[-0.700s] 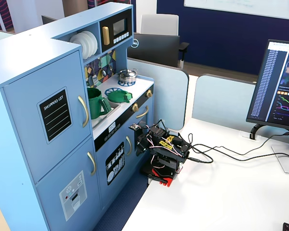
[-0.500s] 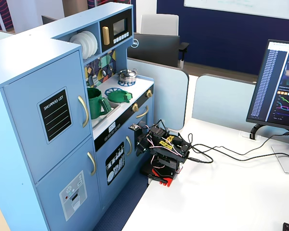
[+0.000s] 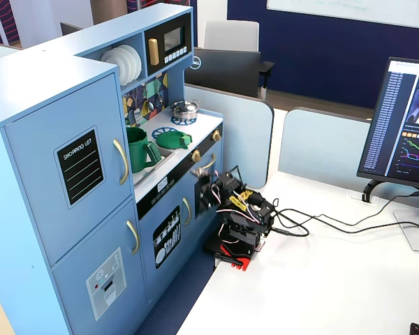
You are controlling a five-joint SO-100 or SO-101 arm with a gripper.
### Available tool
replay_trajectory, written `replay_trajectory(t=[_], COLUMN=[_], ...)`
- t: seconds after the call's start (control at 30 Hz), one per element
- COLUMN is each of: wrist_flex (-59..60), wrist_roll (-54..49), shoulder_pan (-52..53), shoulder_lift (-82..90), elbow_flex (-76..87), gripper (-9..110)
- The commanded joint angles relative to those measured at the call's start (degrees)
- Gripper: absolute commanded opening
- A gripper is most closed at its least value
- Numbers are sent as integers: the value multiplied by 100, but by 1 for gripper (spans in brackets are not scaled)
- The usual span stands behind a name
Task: Pick up the lid from the counter and put it on the green recipient
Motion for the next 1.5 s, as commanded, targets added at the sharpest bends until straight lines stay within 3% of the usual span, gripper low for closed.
replay_trajectory(t=[0.0, 0.1, 0.27, 0.4, 0.67, 1.47], wrist_flex=[-457, -1257, -4342, -5713, -7110, -7866], wrist_roll=[-545, -369, -308, -352, -396, -387], shoulder_pan=[870, 1389, 1916, 1969, 2074, 1951], shoulder_lift=[-1020, -1274, -1125, -1143, -2030, -4887], elbow_flex=[-2312, -2979, -2285, -1872, -1582, -3173], gripper=[0, 12, 37, 48, 46, 37])
